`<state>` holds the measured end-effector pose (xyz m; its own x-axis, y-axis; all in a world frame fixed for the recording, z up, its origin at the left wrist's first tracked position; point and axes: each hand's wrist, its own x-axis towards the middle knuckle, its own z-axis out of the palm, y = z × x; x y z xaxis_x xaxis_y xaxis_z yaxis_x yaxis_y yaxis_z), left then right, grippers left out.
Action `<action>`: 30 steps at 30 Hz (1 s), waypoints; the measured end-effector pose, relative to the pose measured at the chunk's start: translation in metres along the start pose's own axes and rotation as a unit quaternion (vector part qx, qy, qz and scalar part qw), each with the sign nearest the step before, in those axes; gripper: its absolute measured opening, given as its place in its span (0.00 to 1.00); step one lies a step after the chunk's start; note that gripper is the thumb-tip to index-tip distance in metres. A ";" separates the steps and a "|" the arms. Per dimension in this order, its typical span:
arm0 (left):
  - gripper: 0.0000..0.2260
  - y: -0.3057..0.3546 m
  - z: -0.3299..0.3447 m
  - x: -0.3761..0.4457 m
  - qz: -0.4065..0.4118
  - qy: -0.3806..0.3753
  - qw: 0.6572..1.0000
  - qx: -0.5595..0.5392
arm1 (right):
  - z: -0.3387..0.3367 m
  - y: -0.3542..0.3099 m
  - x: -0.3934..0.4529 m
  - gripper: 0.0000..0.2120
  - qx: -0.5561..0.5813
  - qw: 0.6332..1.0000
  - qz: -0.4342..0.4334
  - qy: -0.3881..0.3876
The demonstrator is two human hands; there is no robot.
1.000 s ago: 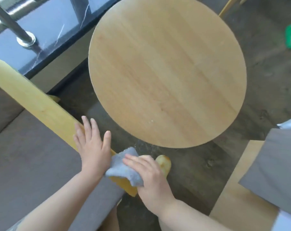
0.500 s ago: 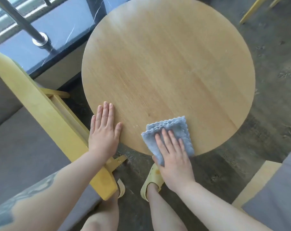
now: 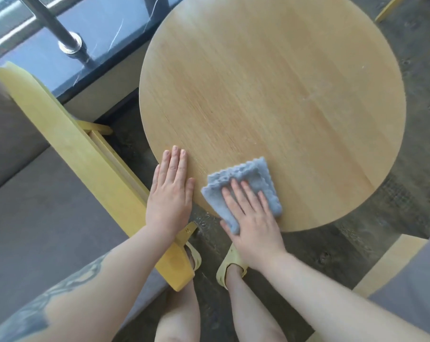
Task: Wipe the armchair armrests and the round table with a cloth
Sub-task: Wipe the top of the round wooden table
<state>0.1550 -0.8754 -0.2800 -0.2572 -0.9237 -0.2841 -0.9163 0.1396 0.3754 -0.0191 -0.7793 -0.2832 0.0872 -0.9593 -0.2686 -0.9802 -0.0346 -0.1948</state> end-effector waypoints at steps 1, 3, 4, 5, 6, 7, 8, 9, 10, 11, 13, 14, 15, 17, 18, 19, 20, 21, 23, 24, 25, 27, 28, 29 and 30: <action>0.25 -0.001 0.000 0.001 0.002 0.001 1.000 0.000 | -0.005 0.004 0.016 0.30 -0.003 1.000 -0.023 -0.007; 0.25 0.000 -0.001 0.000 0.003 0.000 1.000 0.001 | -0.013 0.021 0.030 0.29 -0.007 1.000 -0.010 -0.009; 0.25 0.000 -0.002 0.000 0.001 -0.003 1.000 0.001 | -0.014 0.028 0.025 0.29 -0.004 0.999 0.034 -0.011; 0.25 0.001 -0.002 0.000 -0.002 -0.008 1.000 0.000 | -0.013 0.030 0.015 0.30 0.000 0.996 0.091 -0.005; 0.25 0.002 -0.003 0.000 -0.005 -0.010 1.000 -0.001 | -0.011 0.023 0.002 0.31 0.003 0.989 0.149 0.007; 0.25 0.002 -0.003 -0.001 -0.008 -0.010 1.000 -0.001 | -0.007 0.009 -0.011 0.32 0.008 0.981 0.194 0.014; 0.25 0.003 -0.002 -0.001 -0.012 -0.012 1.000 0.000 | -0.002 -0.010 -0.020 0.32 0.012 0.978 0.208 0.013; 0.25 0.003 -0.002 0.000 -0.014 -0.014 1.000 0.001 | 0.004 -0.030 -0.023 0.32 0.020 0.981 0.192 0.008; 0.25 0.002 -0.002 0.000 -0.013 -0.016 1.000 0.005 | 0.008 -0.048 -0.019 0.32 0.030 0.987 0.155 0.003; 0.25 0.001 -0.003 0.001 -0.007 -0.017 1.000 0.006 | 0.009 -0.060 -0.007 0.32 0.038 0.993 0.109 -0.002; 0.26 0.000 -0.005 0.002 0.003 -0.022 1.000 -0.004 | 0.001 -0.060 0.029 0.31 0.044 0.999 0.027 -0.008; 0.26 0.000 -0.006 0.003 0.002 -0.023 1.000 -0.012 | -0.004 -0.050 0.043 0.30 0.038 0.999 -0.004 -0.010; 0.25 0.001 -0.007 0.003 -0.001 -0.021 1.000 -0.017 | -0.008 -0.036 0.052 0.30 0.029 0.999 -0.013 -0.007; 0.24 0.003 -0.007 0.002 -0.011 -0.026 1.000 -0.005 | -0.012 -0.008 0.045 0.29 0.031 0.997 0.068 -0.008; 0.25 0.004 -0.006 0.001 -0.015 -0.032 0.999 0.006 | -0.011 -0.002 0.033 0.30 0.034 0.990 0.139 -0.002; 0.25 0.004 -0.005 0.001 -0.017 -0.037 0.999 0.016 | -0.010 -0.003 0.017 0.32 0.027 0.979 0.200 0.005; 0.25 0.004 -0.005 0.002 -0.017 -0.040 0.999 0.024 | -0.008 -0.011 0.002 0.33 0.019 0.972 0.235 0.002; 0.25 0.003 -0.004 0.003 -0.016 -0.042 0.999 0.029 | -0.003 -0.024 -0.011 0.34 0.011 0.970 0.241 -0.011; 0.25 0.003 -0.003 0.004 -0.014 -0.046 0.998 0.036 | 0.006 -0.046 -0.018 0.35 0.020 0.981 0.191 -0.025; 0.25 0.004 -0.002 0.004 -0.013 -0.046 0.998 0.038 | 0.006 -0.049 -0.010 0.34 0.029 0.988 0.148 -0.022; 0.26 0.003 -0.001 0.004 -0.014 -0.046 0.998 0.036 | 0.003 -0.046 0.003 0.32 0.030 0.994 0.103 -0.017; 0.26 0.002 -0.002 0.012 -0.030 -0.034 0.999 0.016 | -0.005 -0.027 0.028 0.30 0.015 0.999 0.039 -0.012; 0.26 0.001 -0.003 0.021 -0.045 -0.016 0.999 -0.003 | -0.008 -0.012 0.035 0.30 0.007 0.999 0.042 -0.006; 0.26 0.001 -0.005 0.032 -0.063 0.003 0.998 -0.021 | -0.011 0.003 0.035 0.30 0.007 0.997 0.080 -0.001; 0.26 0.001 -0.006 0.043 -0.081 0.019 0.996 -0.035 | -0.011 0.015 0.029 0.31 0.017 0.990 0.143 0.002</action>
<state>0.1447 -0.9170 -0.2869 -0.0948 -0.9453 -0.3121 -0.9207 -0.0360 0.3885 -0.0327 -0.8109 -0.2835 -0.1937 -0.9298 -0.3130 -0.9583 0.2477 -0.1428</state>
